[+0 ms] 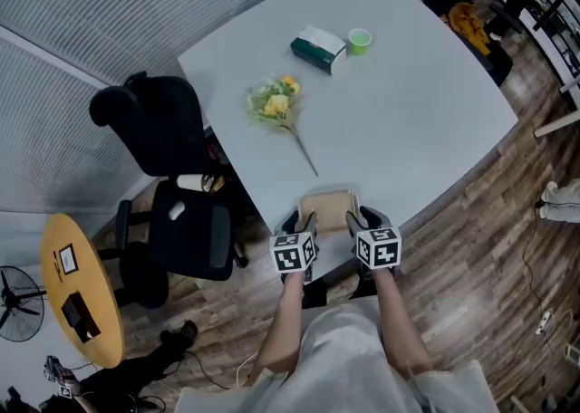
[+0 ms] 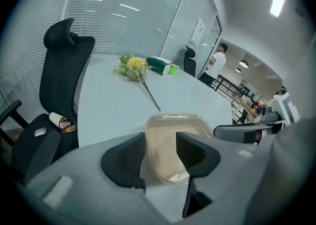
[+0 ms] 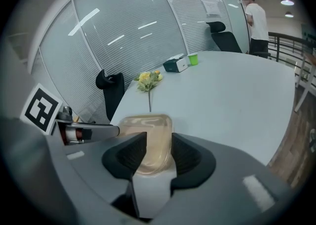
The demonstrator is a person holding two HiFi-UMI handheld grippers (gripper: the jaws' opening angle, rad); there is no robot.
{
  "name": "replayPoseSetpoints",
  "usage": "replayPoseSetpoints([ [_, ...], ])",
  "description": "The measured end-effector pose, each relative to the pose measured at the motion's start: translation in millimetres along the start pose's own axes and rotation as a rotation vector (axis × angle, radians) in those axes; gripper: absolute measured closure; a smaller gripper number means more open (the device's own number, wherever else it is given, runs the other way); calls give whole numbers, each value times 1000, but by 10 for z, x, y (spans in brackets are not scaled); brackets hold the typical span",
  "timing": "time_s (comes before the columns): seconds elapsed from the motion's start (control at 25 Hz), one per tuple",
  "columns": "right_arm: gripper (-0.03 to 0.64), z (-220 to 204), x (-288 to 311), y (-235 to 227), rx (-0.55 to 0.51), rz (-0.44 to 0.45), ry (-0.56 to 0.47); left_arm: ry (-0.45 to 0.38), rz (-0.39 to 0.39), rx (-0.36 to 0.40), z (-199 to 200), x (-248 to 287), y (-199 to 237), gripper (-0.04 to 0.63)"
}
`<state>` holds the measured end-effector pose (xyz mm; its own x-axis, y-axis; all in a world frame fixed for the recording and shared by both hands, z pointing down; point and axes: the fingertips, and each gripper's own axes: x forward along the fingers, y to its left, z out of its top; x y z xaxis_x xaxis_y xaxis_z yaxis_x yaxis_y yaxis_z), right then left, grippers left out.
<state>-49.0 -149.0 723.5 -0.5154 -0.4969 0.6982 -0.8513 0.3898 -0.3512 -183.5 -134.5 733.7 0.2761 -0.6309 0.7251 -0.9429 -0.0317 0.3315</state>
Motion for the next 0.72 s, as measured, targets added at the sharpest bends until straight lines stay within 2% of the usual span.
replayPoseSetpoints([
  [0.24, 468, 8, -1, 45, -41, -41, 10, 6, 25, 17, 10, -4, -2, 396],
  [0.72, 472, 50, -56, 111, -28, -36, -14, -20, 18, 13, 66, -100, 3, 396],
])
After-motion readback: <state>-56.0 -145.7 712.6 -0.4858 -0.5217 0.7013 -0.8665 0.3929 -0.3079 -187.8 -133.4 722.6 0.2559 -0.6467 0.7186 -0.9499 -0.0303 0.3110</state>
